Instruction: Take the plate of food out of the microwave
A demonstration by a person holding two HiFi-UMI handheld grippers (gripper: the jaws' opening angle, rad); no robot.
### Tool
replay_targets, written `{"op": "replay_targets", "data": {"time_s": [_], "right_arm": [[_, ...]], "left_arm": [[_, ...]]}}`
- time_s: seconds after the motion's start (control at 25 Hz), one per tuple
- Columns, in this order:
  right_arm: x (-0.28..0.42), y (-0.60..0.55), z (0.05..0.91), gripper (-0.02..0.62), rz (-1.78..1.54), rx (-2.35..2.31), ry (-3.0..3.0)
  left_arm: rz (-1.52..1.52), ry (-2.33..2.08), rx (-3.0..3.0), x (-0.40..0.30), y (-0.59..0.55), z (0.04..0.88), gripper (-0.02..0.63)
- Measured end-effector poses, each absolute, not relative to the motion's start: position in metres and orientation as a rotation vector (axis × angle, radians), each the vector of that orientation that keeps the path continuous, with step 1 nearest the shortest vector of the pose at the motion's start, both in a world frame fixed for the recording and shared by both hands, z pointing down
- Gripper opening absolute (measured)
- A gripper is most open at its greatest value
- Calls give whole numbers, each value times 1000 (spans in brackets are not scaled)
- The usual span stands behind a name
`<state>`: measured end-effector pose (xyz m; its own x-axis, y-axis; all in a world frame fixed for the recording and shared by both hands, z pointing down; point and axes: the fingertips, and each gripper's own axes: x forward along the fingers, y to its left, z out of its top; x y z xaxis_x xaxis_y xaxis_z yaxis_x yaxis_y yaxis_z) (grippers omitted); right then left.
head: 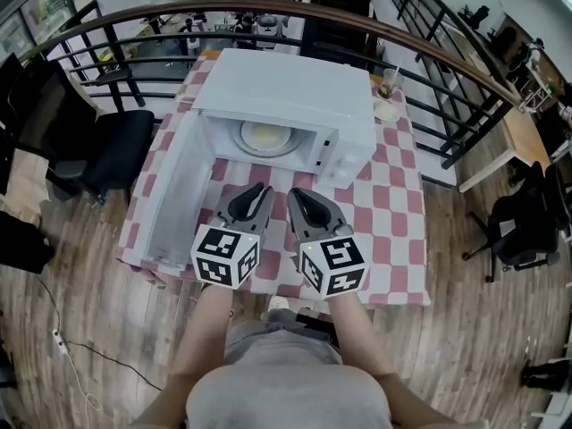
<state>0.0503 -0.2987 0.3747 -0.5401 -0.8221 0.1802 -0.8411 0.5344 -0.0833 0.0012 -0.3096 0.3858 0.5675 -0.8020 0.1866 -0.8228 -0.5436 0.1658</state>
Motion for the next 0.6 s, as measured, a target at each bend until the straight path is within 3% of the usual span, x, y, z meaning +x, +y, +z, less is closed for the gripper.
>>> {"op": "replay_targets", "data": {"time_s": [0.16, 0.32, 0.6], "right_arm": [[57, -307, 380, 26, 265, 1423, -2656], [62, -312, 384, 26, 282, 1422, -2656], [67, -320, 392, 26, 287, 1407, -2654]], "left_arm": [[71, -1395, 2531, 2, -319, 390, 122], [3, -1407, 2489, 2, -328, 394, 246], [24, -1298, 2518, 12, -342, 409, 261]]}}
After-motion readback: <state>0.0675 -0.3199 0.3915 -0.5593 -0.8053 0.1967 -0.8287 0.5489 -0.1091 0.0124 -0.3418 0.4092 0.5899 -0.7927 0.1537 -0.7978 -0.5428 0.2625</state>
